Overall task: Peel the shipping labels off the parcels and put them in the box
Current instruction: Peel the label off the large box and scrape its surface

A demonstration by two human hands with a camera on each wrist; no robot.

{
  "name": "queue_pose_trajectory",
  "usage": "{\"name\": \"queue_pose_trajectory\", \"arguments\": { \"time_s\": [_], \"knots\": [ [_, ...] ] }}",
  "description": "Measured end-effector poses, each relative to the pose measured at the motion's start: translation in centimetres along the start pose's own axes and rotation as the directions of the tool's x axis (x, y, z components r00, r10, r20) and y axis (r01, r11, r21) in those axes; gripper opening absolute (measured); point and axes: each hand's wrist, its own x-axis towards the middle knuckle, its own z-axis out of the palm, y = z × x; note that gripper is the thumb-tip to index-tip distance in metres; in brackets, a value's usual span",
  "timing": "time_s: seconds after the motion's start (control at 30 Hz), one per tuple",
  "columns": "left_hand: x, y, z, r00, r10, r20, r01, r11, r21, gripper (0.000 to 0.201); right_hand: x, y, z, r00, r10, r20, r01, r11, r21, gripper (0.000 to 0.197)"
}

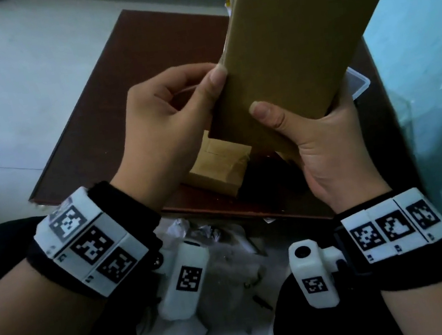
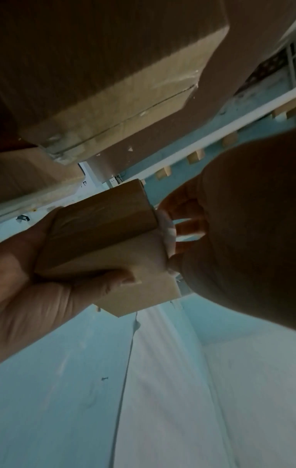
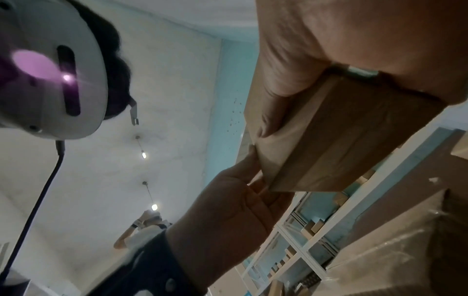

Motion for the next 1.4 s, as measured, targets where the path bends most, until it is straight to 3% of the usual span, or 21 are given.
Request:
{"name": "queue_pose_trajectory", "arguments": {
  "time_s": [0.13,0.23,0.33,0.43,0.57,0.77,0.93,1.03,1.1,1.23,1.3,1.4],
  "knots": [
    [0.1,-0.3,-0.1,0.995,0.098,-0.023,-0.098,0.995,-0.009,0.013,0.0,-0.5,-0.3,0.999,0.031,0.045,-0.034,0.998,0.054,0.121],
    [0.4,-0.4,-0.4,0.992,0.127,0.007,-0.127,0.988,0.093,0.013,0.0,-0.9,-0.4,0.993,0.076,0.094,-0.082,0.994,0.067,0.115],
    [0.2,-0.6,-0.3,0.991,0.136,0.002,-0.134,0.974,0.18,0.012,-0.2,-1.0,-0.5,0.987,0.115,0.109,-0.125,0.988,0.089,0.094],
    [0.1,-0.7,-0.1,0.999,0.048,-0.003,-0.048,0.994,0.102,0.013,-0.2,-1.0,-0.6,0.983,0.142,0.116,-0.155,0.983,0.104,0.084],
    [0.2,-0.5,0.1,1.0,-0.021,-0.002,0.021,0.999,0.032,0.017,-0.1,-1.0,-0.6,0.984,0.141,0.105,-0.151,0.984,0.098,0.09],
    [0.1,-0.2,0.0,0.994,0.111,-0.012,-0.11,0.992,0.068,0.026,-0.2,-0.8,-0.3,0.982,0.126,0.141,-0.135,0.99,0.05,0.097],
    [0.4,-0.7,-0.3,0.969,0.245,-0.043,-0.238,0.962,0.131,0.018,-0.4,-0.3,-0.2,0.985,0.101,0.139,-0.102,0.995,-0.001,0.096],
    [0.7,-0.7,-0.7,0.968,0.247,-0.044,-0.233,0.95,0.208,0.014,-0.5,-0.7,-0.1,0.978,0.121,0.172,-0.126,0.992,0.02,0.08],
    [0.8,-0.7,-0.9,0.95,0.311,-0.022,-0.294,0.917,0.269,0.011,-0.6,-1.3,-0.1,0.971,0.15,0.189,-0.172,0.979,0.109,0.067],
    [0.6,-0.7,-0.7,0.906,0.411,0.104,-0.421,0.84,0.343,0.009,-0.1,-2.3,-0.5,0.996,0.035,0.078,-0.054,0.963,0.264,0.053],
    [0.4,-0.7,-0.5,0.925,0.375,0.056,-0.37,0.862,0.347,0.011,0.0,-2.3,-1.0,0.995,0.011,0.101,-0.038,0.96,0.277,0.038],
    [0.2,-0.4,-0.3,0.974,0.216,-0.066,-0.197,0.954,0.226,0.011,-0.2,-2.2,-1.2,0.991,-0.015,0.135,-0.024,0.96,0.28,0.036]
  ]
}}
